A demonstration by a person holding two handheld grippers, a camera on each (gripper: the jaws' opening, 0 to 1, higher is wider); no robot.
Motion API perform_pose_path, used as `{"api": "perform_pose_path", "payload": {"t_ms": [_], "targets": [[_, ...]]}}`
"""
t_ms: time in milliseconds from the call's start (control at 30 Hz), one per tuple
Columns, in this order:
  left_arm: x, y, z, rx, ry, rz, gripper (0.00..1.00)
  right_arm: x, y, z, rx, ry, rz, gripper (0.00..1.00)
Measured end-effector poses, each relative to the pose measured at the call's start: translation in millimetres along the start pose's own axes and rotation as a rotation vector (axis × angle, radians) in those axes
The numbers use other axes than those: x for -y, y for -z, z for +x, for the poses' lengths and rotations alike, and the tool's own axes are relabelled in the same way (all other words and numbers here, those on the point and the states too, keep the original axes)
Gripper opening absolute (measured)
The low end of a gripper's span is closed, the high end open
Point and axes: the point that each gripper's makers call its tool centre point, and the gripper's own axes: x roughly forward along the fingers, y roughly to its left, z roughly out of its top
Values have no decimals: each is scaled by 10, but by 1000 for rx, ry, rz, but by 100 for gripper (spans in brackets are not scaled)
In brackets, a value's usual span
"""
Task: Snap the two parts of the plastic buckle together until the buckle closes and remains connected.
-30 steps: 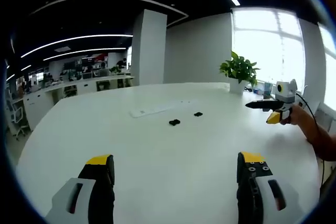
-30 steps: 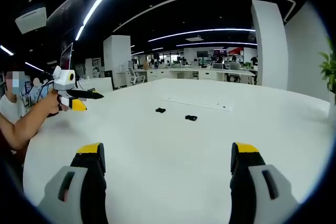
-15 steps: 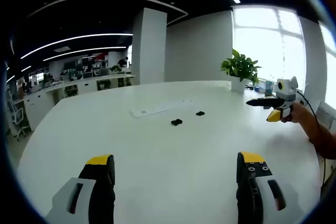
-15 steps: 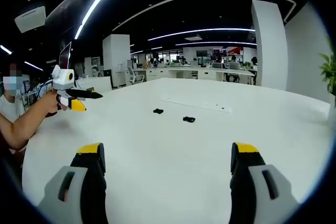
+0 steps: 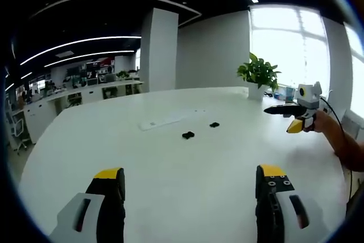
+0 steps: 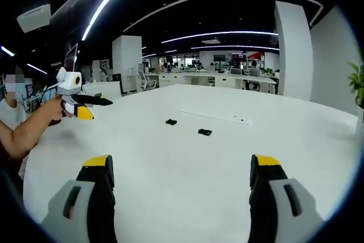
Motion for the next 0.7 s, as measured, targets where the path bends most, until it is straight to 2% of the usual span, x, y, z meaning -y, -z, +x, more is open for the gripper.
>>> {"api": "perform_pose_path", "payload": {"t_ms": [367, 700], "targets": [[-71, -16, 63, -1, 2, -16, 96, 47, -5, 73, -11, -1, 3, 100], [-61, -8, 129, -12, 11, -16, 96, 96, 0, 112, -21, 0, 4, 100]]}}
